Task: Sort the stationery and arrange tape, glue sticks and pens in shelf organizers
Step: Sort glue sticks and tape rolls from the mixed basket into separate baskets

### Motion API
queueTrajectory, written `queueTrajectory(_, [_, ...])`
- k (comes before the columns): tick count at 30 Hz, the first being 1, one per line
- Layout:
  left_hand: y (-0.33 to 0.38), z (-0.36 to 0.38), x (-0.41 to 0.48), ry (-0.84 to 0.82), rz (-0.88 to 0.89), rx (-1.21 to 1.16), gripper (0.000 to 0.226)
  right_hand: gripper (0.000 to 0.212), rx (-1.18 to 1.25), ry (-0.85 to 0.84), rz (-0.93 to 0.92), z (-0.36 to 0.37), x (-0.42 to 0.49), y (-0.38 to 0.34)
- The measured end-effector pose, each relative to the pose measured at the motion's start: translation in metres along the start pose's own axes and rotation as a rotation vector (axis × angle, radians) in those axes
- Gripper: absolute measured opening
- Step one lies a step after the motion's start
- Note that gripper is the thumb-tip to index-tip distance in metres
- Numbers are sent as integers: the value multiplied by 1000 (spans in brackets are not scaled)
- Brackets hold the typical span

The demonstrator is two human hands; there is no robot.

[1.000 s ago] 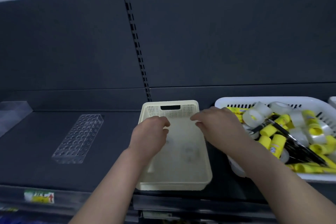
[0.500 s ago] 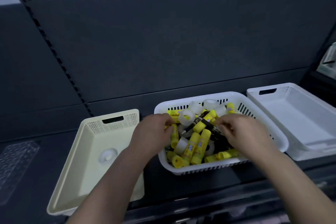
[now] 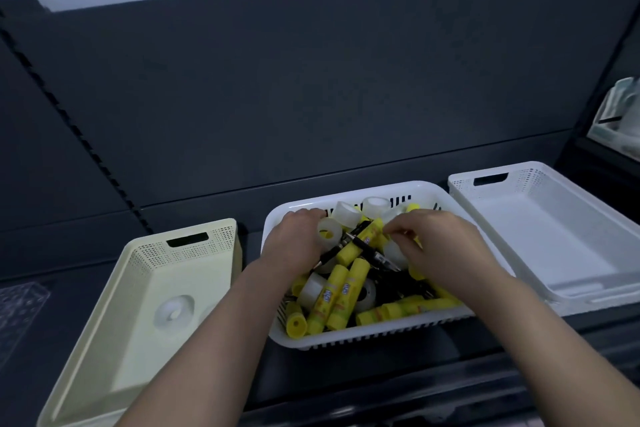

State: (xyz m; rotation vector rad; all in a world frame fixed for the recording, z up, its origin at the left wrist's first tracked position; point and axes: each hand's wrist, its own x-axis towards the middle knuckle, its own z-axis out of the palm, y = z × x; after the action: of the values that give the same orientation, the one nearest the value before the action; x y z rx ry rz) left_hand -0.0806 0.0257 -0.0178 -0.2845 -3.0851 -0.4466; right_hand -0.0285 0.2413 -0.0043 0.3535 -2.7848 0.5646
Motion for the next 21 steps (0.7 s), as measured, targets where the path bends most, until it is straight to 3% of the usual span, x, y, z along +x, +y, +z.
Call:
queueTrajectory(5, [-9,-3,-17,156,4,-5,40,23,-121,-20,-55,14,41,-2])
queueTrajectory(9, [-22,-9,-28,232,31,83,26,28,-203,-81,-67,37,75,-11])
queueTrajectory(14, [-42,-19,-45,368,-33,-62,22,18,-342,-210,-8,59,92,-22])
queueTrajectory(18, [-70,-27,-66,457,-138,-61,20,21,-323,-43,-55,52,87,-32])
queueTrajectory(21, [-105,-36,-80,450,-334,-55,18,21,-139,19,-205,43,80,-61])
